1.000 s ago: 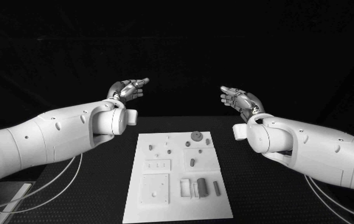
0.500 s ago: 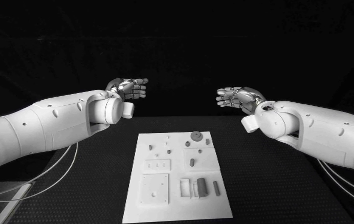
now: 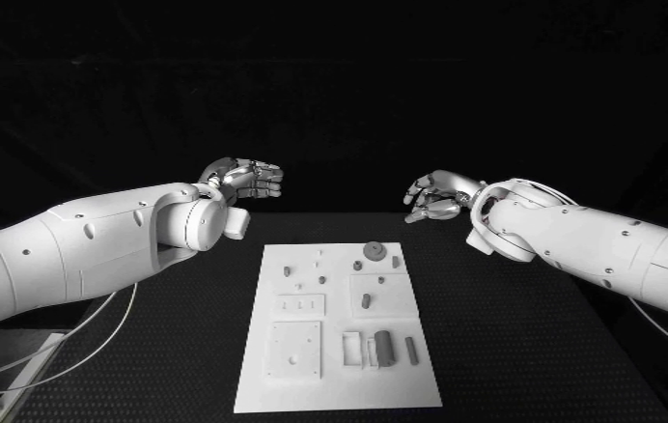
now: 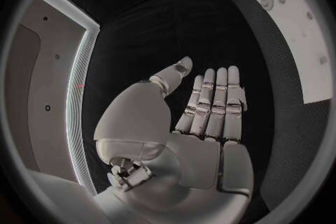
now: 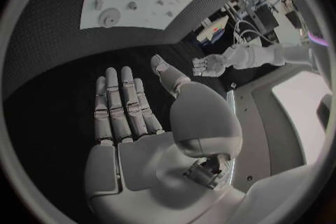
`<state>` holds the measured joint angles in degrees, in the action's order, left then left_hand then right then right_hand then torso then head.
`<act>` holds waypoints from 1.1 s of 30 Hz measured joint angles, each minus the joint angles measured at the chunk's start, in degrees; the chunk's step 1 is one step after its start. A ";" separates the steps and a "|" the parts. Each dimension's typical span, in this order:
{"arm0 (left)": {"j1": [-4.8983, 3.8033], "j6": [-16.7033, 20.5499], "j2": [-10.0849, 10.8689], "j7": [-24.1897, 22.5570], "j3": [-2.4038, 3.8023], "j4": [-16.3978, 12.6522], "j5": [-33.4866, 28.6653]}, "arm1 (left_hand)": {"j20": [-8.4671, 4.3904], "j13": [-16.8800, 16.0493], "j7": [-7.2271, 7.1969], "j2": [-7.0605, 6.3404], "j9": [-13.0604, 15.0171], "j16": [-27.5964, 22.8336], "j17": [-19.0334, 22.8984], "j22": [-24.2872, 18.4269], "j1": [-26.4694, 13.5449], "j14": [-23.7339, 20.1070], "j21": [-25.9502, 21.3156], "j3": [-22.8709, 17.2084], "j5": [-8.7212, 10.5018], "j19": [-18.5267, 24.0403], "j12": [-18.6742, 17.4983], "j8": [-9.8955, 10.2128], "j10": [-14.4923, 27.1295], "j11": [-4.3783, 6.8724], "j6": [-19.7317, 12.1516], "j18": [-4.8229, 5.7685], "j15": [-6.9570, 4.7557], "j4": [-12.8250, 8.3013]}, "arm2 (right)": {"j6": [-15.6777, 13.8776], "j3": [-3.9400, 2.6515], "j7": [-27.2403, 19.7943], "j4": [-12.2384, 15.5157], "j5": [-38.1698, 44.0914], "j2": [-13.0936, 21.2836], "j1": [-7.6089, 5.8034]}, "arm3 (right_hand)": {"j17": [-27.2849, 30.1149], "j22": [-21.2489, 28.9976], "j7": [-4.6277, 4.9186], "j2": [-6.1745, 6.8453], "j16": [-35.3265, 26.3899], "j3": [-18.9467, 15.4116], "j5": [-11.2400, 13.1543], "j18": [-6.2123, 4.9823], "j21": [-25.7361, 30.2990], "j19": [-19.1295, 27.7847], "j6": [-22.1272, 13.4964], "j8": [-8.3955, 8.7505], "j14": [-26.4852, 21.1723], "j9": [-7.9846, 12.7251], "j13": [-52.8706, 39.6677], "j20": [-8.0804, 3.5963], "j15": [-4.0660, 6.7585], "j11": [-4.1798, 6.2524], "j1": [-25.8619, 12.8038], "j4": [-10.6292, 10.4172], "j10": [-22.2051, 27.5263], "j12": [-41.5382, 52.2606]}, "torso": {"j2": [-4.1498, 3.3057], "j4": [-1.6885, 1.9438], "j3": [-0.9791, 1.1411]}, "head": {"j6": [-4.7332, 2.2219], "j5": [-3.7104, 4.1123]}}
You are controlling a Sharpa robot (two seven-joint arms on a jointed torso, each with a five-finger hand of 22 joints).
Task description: Assemble the parts on the task board
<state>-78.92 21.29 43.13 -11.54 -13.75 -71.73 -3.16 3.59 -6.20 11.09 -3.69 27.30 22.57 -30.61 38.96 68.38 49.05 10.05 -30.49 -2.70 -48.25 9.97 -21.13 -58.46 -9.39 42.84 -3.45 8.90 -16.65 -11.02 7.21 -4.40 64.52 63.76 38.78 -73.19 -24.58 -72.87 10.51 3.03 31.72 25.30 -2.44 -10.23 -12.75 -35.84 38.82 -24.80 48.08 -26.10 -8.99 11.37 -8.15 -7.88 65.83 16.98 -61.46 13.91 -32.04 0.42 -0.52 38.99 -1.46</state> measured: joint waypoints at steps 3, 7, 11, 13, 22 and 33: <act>0.39 -0.24 0.07 -0.32 0.00 -0.66 0.27 | 0.00 0.16 0.00 -0.33 -0.17 -0.21 0.00 0.00 -0.33 0.00 0.00 0.00 0.00 0.00 -0.07 0.14 0.00 0.00 0.00 0.08 0.00 0.00 | -0.07 0.00 0.43 -0.65 6.42 -1.00 0.00 | -1.06 0.32 0.11 0.30 1.19 -0.55 0.00 -1.32 -0.67 -2.99 0.61 0.00 2.94 0.00 -1.01 -0.15 1.33 1.04 0.55 -0.07 -2.63 1.02 | -0.54 0.37 -0.03 | -0.13 0.44; 0.64 -0.66 1.23 -0.78 -0.04 -3.52 0.70 | 0.00 0.38 0.00 -0.61 -0.41 -0.67 -0.06 -0.17 -0.61 0.00 -0.25 0.40 0.00 0.00 -0.67 0.55 0.00 0.00 0.00 0.15 0.00 0.00 | -0.18 0.00 0.74 -1.17 12.37 -2.02 0.01 | -2.70 0.63 0.09 0.80 2.78 -1.13 0.00 -2.22 -1.13 -6.33 0.66 0.84 6.11 0.04 -2.69 -0.29 2.84 2.05 1.06 -0.12 -5.65 2.50 | -1.20 0.94 -0.15 | -0.35 1.27; 0.60 -1.03 1.88 -1.29 -0.01 -5.11 1.09 | 0.00 0.51 0.00 -0.84 -0.55 -1.07 0.02 -0.30 -0.84 0.00 -0.46 0.50 0.00 0.00 -0.94 0.55 0.22 -0.22 0.00 0.38 0.00 0.11 | -0.32 -0.04 1.02 -1.79 16.61 -3.14 0.00 | -9.63 0.01 -0.70 1.66 9.67 -3.94 -0.23 -4.41 -4.09 -14.52 1.64 2.77 12.01 0.60 -11.34 -1.46 6.65 4.18 1.92 -0.24 -11.28 9.99 | -2.03 1.51 -0.32 | -0.48 1.96; 0.58 -1.12 2.00 -1.56 0.01 -5.61 1.24 | 0.00 0.58 0.00 -0.84 -0.60 -1.07 0.06 -0.30 -0.84 0.00 -0.46 0.56 0.00 0.00 -0.94 0.55 0.22 -0.22 0.00 0.39 0.00 0.16 | -0.35 -0.06 1.11 -2.07 18.13 -3.70 -0.01 | -13.01 -0.96 -1.20 1.85 13.60 -5.12 -0.27 -4.44 -5.75 -17.55 2.15 3.43 13.77 0.77 -16.05 -2.34 8.05 4.72 2.16 -0.11 -12.39 14.62 | -2.51 1.83 -0.42 | -0.53 2.25; 0.61 -1.59 1.83 -2.57 0.02 -6.87 2.12 | 0.00 0.72 0.00 -0.84 -0.75 -1.28 0.06 -0.35 -0.84 -0.22 -0.68 0.72 0.00 0.00 -1.17 0.78 0.22 -0.22 0.00 0.46 0.22 0.01 | 0.19 -0.10 1.62 -4.69 22.96 -6.91 0.01 | -23.94 -2.08 -1.30 1.05 27.98 -7.44 -0.27 -4.44 -12.60 -23.03 3.69 5.48 14.20 0.95 -35.40 -5.41 11.27 5.44 2.97 0.01 -7.28 34.87 | -4.99 3.30 -1.25 | -0.83 3.28; 0.66 -2.08 1.60 -3.19 0.20 -7.11 2.58 | 0.00 0.83 0.00 -0.55 -0.87 -1.54 0.06 -0.35 -1.13 -0.22 -0.91 0.87 0.00 0.00 -1.39 1.03 0.22 -0.22 -0.01 0.81 0.22 0.16 | 0.49 -0.10 1.92 -4.41 26.52 -7.16 0.70 | -28.55 -2.08 -1.62 0.52 36.26 -7.59 -0.27 -4.44 -20.07 -23.38 5.80 6.01 13.45 0.65 -43.16 -6.52 11.92 5.54 3.49 -0.14 -4.35 44.41 | -7.92 4.86 -2.72 | -1.53 4.45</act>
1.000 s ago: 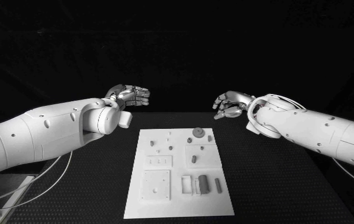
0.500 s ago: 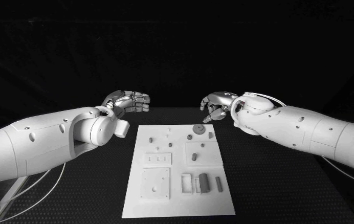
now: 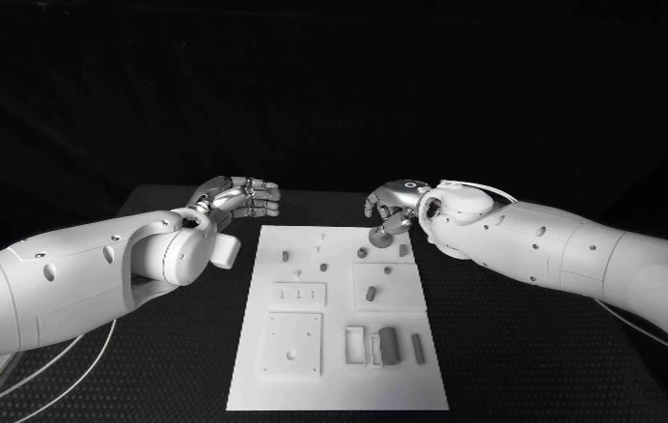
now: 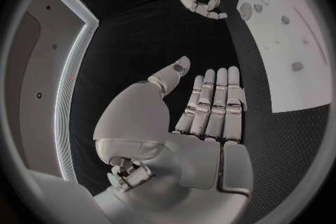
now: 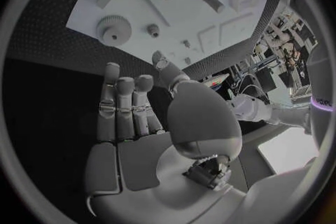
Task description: Assemble the parts on the task board
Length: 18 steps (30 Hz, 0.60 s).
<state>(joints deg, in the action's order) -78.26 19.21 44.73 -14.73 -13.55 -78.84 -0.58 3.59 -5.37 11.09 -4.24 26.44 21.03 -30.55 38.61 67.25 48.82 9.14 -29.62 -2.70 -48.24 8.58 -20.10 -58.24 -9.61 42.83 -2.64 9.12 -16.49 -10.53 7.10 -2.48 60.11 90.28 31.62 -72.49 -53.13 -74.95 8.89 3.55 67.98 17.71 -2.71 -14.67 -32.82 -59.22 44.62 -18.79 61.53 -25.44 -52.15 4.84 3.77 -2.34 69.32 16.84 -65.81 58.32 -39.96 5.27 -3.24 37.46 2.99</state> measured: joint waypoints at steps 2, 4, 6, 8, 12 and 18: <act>0.00 -0.08 0.06 -0.10 0.16 -0.13 0.03 | 0.00 0.03 0.00 0.18 -0.03 0.00 0.00 -0.05 -0.18 0.00 0.00 0.00 0.00 0.00 0.00 0.01 0.00 0.00 0.00 0.01 0.00 0.00 | 0.04 0.04 0.00 0.82 0.62 0.73 0.09 | -0.45 0.00 -0.15 -0.23 0.99 0.00 0.00 0.00 -1.11 0.14 0.40 0.00 -0.12 -0.14 -0.59 -0.14 0.04 0.08 0.23 0.00 0.09 0.98 | -0.42 0.21 -0.23 | -0.17 0.29; -0.01 -0.15 0.18 -0.21 0.21 -0.20 0.06 | 0.00 0.03 0.00 0.18 -0.03 0.00 0.00 -0.05 -0.18 0.00 0.00 0.00 0.00 0.00 -0.07 0.01 0.00 0.00 0.00 0.02 0.00 0.00 | 0.07 0.04 0.04 1.70 1.19 1.46 0.10 | -1.08 0.00 -0.31 -0.23 2.61 0.00 0.00 0.00 -2.88 0.14 1.21 0.00 -0.13 -0.28 -1.51 -0.14 0.04 0.08 0.23 0.00 0.10 2.54 | -0.88 0.43 -0.50 | -0.28 0.58; -0.02 -0.19 0.32 -0.29 0.23 -0.19 0.08 | 0.00 0.03 0.00 0.18 -0.03 0.00 0.00 -0.05 -0.18 0.00 0.00 0.16 0.00 0.00 -0.22 0.01 0.00 0.00 0.00 0.03 0.00 -0.16 | 0.11 0.04 0.08 2.36 1.60 1.85 0.07 | -1.57 0.01 -0.41 -0.23 3.93 0.00 0.00 0.00 -4.36 -0.04 1.92 0.00 -0.13 -0.35 -2.19 -0.33 0.03 0.08 0.23 0.00 0.09 3.83 | -1.28 0.63 -0.74 | -0.28 0.78; -0.02 -0.23 0.43 -0.34 0.23 -0.19 0.09 | 0.00 0.03 0.00 0.18 -0.03 0.00 0.00 -0.05 -0.18 0.00 0.00 0.16 0.00 0.00 -0.22 0.01 0.00 0.00 0.00 0.04 0.00 -0.16 | 0.23 0.02 0.14 2.81 2.01 1.97 0.07 | -2.12 0.01 -0.58 -0.27 5.44 0.00 0.00 0.00 -6.06 -0.24 2.47 0.00 -0.01 -0.42 -2.91 -0.79 0.15 0.21 0.20 0.00 -0.04 5.21 | -1.55 0.76 -0.90 | -0.24 0.91; -0.02 -0.31 0.52 -0.40 0.34 -0.23 -0.02 | 0.00 0.10 0.00 0.18 -0.09 0.00 0.00 -0.05 -0.18 0.00 0.00 0.16 0.00 0.00 -0.22 0.01 0.00 0.00 0.00 0.05 0.00 -0.16 | 0.47 -0.04 0.32 3.92 3.10 2.07 0.60 | -2.45 0.01 -0.61 -0.62 7.03 0.00 0.00 0.01 -8.26 0.09 3.04 0.10 0.10 -0.42 -3.55 -1.12 0.26 0.31 -0.16 0.00 -0.13 6.72 | -2.10 1.09 -1.18 | 0.06 1.18; -0.03 -0.41 0.98 -0.45 0.36 -0.40 -0.47 | 0.00 0.10 0.00 0.18 -0.09 -0.22 0.00 -0.04 -0.18 0.00 0.00 0.16 0.00 0.00 -0.22 0.01 0.00 0.00 0.00 0.14 -0.01 -0.16 | 0.49 0.05 0.46 5.97 5.33 2.15 1.50 | -2.72 0.01 -0.60 -0.62 8.47 0.35 0.01 0.01 -10.25 0.35 3.45 0.47 0.10 -0.49 -3.99 -1.38 0.26 0.51 -0.16 -0.02 0.07 7.99 | -2.77 1.49 -1.36 | 0.46 1.24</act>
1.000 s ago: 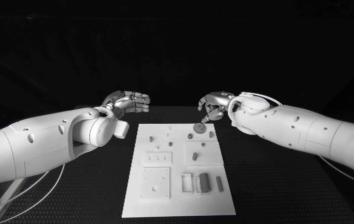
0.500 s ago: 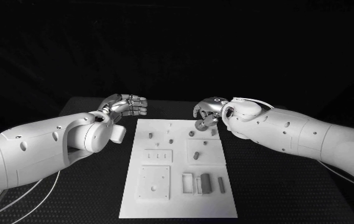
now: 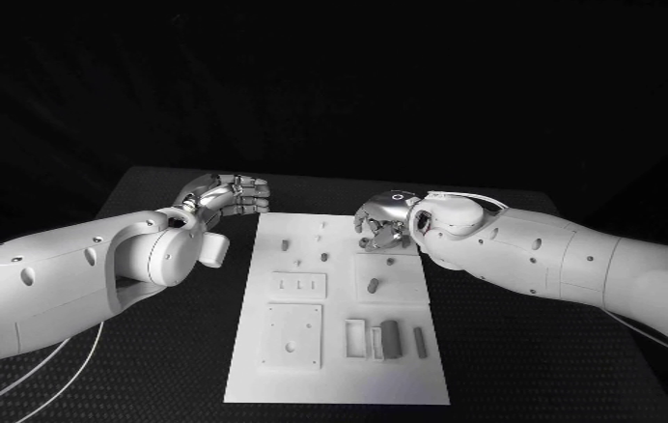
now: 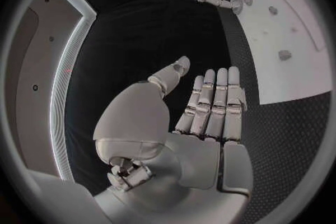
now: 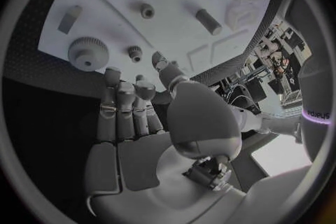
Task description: Assemble the parts on the task board
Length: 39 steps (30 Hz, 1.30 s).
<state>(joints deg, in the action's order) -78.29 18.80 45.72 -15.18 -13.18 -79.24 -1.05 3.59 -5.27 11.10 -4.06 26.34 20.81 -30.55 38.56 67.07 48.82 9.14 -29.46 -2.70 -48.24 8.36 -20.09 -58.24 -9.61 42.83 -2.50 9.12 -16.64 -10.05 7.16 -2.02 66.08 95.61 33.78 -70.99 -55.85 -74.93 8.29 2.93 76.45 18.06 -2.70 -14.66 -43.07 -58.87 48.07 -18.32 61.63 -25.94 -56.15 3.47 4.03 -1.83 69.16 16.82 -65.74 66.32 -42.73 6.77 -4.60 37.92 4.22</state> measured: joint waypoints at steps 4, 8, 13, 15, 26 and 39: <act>0.00 -0.04 0.02 -0.04 0.01 0.03 -0.18 | 0.00 0.00 0.00 0.22 -0.02 0.00 0.00 0.00 -0.22 0.00 0.00 0.00 0.00 0.00 0.00 0.00 -0.08 -0.08 0.00 0.06 0.00 0.00 | -0.23 -0.03 0.21 0.04 1.05 -0.06 0.00 | -0.07 0.00 -0.17 0.00 0.81 0.31 0.00 0.00 -0.75 0.20 0.19 0.14 0.00 -0.06 -0.10 -0.20 0.00 0.00 0.00 0.01 0.00 0.64 | -0.32 0.13 0.00 | -0.08 -0.02; -0.01 -0.13 0.09 -0.09 0.05 -0.06 -0.34 | 0.00 0.05 0.00 0.20 -0.05 0.00 0.00 0.00 -0.23 0.00 -0.22 0.00 0.00 0.00 0.00 0.00 -0.21 -0.21 0.00 0.33 0.00 0.00 | -1.17 -0.06 0.77 -0.43 2.59 -0.56 0.22 | -0.12 0.01 -0.17 0.18 1.09 0.40 0.03 0.01 -1.12 0.20 0.20 0.31 -0.01 -0.06 -0.15 -0.20 -0.01 0.00 -0.18 -0.08 0.00 0.92 | -0.65 0.21 0.04 | -0.46 -0.02; -0.01 -0.28 0.15 -0.09 0.05 -0.13 -0.64 | 0.00 0.06 0.00 -0.02 -0.10 0.00 0.00 -0.05 -0.45 0.00 -0.22 0.15 0.00 0.00 -0.09 0.00 -0.21 -0.21 0.00 0.35 0.00 0.15 | -2.38 -0.04 1.50 -0.43 4.06 -0.83 0.44 | -0.12 0.01 -0.18 0.27 1.65 0.63 0.04 0.01 -1.95 0.21 0.20 0.48 -0.01 -0.06 -0.15 -0.20 -0.02 0.12 -0.27 0.01 -0.12 1.31 | -1.08 0.23 0.15 | -0.94 -0.13; -0.01 -0.33 0.18 -0.09 0.05 -0.14 -0.73 | 0.00 0.06 0.00 -0.02 -0.10 0.00 0.00 -0.05 -0.45 0.00 -0.22 0.15 0.00 0.00 -0.21 0.00 -0.21 -0.21 0.00 0.35 0.00 0.15 | -2.79 -0.04 1.80 -0.50 4.55 -0.83 0.45 | -0.12 0.01 -0.18 0.27 1.77 0.66 0.04 0.01 -1.97 0.20 0.20 0.48 -0.01 -0.06 -0.15 -0.21 -0.02 0.20 -0.27 -0.01 -0.21 1.58 | -1.24 0.25 0.14 | -1.06 -0.14; -0.01 -0.46 0.29 -0.04 0.09 -0.02 -1.05 | 0.00 0.17 0.01 0.29 -0.17 -0.23 0.00 -0.04 -0.75 0.00 -0.22 0.31 0.00 0.00 -0.21 0.30 -0.21 -0.21 -0.01 0.40 0.00 -0.01 | -2.67 -0.06 2.61 -1.08 6.83 -0.74 1.02 | -0.11 0.01 -0.30 0.27 2.71 1.26 0.04 0.01 -3.17 -0.21 0.93 0.69 0.31 -0.22 -0.06 -0.61 0.26 0.20 -0.26 0.01 -0.62 2.03 | -1.86 0.27 0.05 | -1.47 -0.11; -0.02 -0.63 0.33 0.03 0.10 0.06 -1.26 | 0.00 0.22 0.04 0.56 -0.23 -0.23 0.00 -0.08 -1.02 0.00 -0.44 0.46 0.00 0.00 -0.45 0.29 -0.21 -0.21 -0.04 0.51 0.00 0.14 | -2.56 -0.19 2.71 -1.26 7.24 -0.67 0.92 | 0.06 0.02 -0.60 -0.05 3.11 1.59 0.04 0.01 -3.77 -0.13 2.13 0.69 0.71 -0.48 0.28 -0.93 0.45 0.71 -0.53 -0.02 -1.14 2.25 | -2.35 0.34 0.04 | -1.85 -0.34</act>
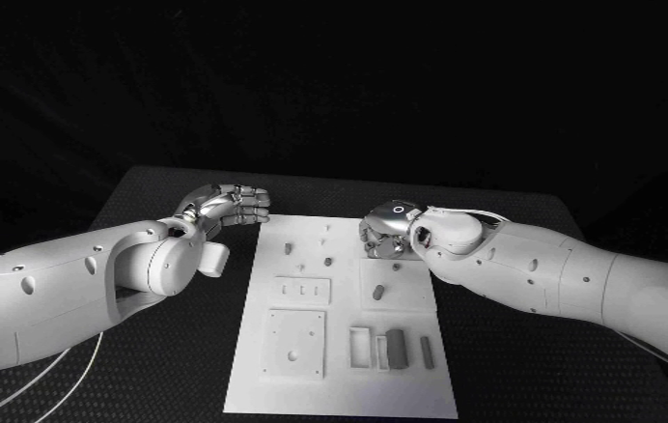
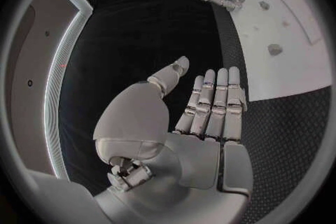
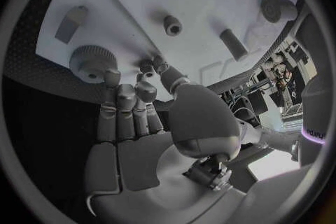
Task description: Assemble the parts on the task board
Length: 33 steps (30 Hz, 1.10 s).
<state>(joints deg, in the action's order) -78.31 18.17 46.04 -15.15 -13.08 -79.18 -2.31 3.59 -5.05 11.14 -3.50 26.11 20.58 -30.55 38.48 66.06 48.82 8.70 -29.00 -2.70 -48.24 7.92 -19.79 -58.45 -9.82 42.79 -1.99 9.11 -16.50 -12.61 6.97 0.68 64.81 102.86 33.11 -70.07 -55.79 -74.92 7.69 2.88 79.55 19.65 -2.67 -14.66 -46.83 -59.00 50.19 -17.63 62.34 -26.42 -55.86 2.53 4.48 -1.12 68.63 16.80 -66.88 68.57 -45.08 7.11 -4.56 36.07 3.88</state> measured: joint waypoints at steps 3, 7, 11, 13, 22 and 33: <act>-0.01 -0.06 0.01 0.00 0.00 0.03 -0.02 | 0.00 0.00 0.00 0.00 0.00 0.00 0.00 0.00 0.00 0.00 0.00 0.00 0.00 0.00 0.00 0.00 0.00 0.00 0.00 0.26 0.00 0.00 | 0.01 -0.06 -0.04 0.01 0.00 -0.01 -0.05 | 0.03 0.00 -0.16 -0.02 0.11 0.30 0.00 -0.01 -0.32 -0.08 0.24 0.00 0.02 -0.08 0.07 -0.08 0.00 0.00 -0.02 0.03 0.00 0.00 | -0.12 0.01 0.00 | -0.01 0.06; 0.00 -0.15 0.02 0.01 0.00 0.20 -0.04 | 0.00 0.00 0.00 0.00 0.00 0.00 0.00 0.00 0.00 0.00 0.00 0.00 0.00 0.00 0.00 0.00 0.00 0.00 0.00 0.27 0.00 0.00 | 0.01 -0.08 -0.11 0.02 -0.05 0.02 -0.09 | 0.16 0.00 -0.31 -0.33 0.28 0.43 0.00 0.00 -0.61 -0.08 1.05 -0.36 0.40 -0.21 0.22 -0.08 0.21 0.20 -0.30 0.00 -0.23 0.00 | -0.22 -0.01 0.00 | 0.12 0.29; 0.00 -0.20 0.01 0.01 0.00 0.38 -0.06 | 0.00 0.00 0.00 0.00 0.00 -0.22 -0.01 0.00 0.00 0.00 0.00 0.00 0.00 0.00 0.00 0.00 0.00 0.00 0.00 0.28 0.00 0.00 | -0.02 -0.11 -0.25 0.01 -0.17 0.03 -0.10 | 0.22 0.00 -0.67 -1.35 0.53 0.62 0.00 0.00 -0.98 -0.29 2.07 -0.72 0.57 -0.45 0.36 -0.28 0.36 0.52 -0.25 0.02 -0.73 0.24 | -0.34 -0.03 0.00 | 0.20 0.31; 0.00 -0.22 0.01 0.01 0.00 0.40 -0.07 | 0.00 0.00 0.00 0.00 0.00 -0.22 0.00 0.00 0.00 0.00 0.00 0.00 0.00 0.00 0.00 0.00 0.00 0.00 0.00 0.28 0.00 0.00 | -0.03 -0.13 -0.36 0.00 -0.24 0.02 -0.10 | 0.31 0.00 -0.82 -1.78 0.76 1.01 0.01 0.01 -0.98 -0.29 2.61 -0.89 0.65 -0.54 0.44 -0.28 0.56 0.61 -0.23 0.11 -0.83 0.24 | -0.39 -0.05 0.00 | 0.25 0.42; 0.00 -0.31 0.02 0.02 0.01 0.42 -0.09 | 0.00 0.04 0.00 0.00 -0.05 -0.22 0.00 0.01 0.00 0.00 0.00 0.00 0.00 0.00 0.00 0.00 0.00 0.00 0.00 0.29 0.00 0.00 | -0.34 -0.18 -0.57 -0.06 -0.51 0.03 -0.15 | 0.90 0.01 -1.51 0.24 1.16 10.32 0.02 0.00 -1.88 -0.61 3.48 -0.97 0.67 -0.71 1.01 -0.60 1.15 0.93 -2.02 -0.45 -1.33 0.23 | -0.57 -0.05 0.02 | 0.29 0.73; 0.00 -0.47 0.10 0.08 0.01 0.57 -0.10 | 0.00 0.09 0.00 0.00 -0.10 -0.22 0.00 0.01 0.01 0.00 0.00 0.00 0.00 0.00 0.00 0.00 0.00 0.00 0.00 0.31 0.00 0.00 | -1.07 -0.17 -0.44 -0.09 -0.73 0.15 -0.15 | 1.27 0.01 -1.14 2.88 1.65 12.91 0.01 0.00 -2.31 -0.70 3.13 0.19 0.69 -0.73 1.44 -0.69 1.15 0.76 -4.67 -0.57 -1.51 0.23 | -0.73 -0.07 0.07 | -0.09 1.08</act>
<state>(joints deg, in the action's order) -78.31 17.71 46.15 -15.07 -13.07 -78.61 -2.41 3.59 -4.96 11.14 -3.50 26.01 20.36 -30.55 38.49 66.06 48.82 8.70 -29.00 -2.70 -48.24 7.92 -19.79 -58.45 -9.82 42.79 -1.68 9.11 -16.50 -13.68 6.80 0.24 64.73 102.13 33.26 -70.22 -54.52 -74.91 6.55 5.75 81.20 32.56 -2.66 -14.66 -49.15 -59.70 53.32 -17.44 63.03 -27.14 -54.42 1.84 5.64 -0.36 63.96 16.23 -68.38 68.79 -45.80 7.04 -4.49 35.97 4.97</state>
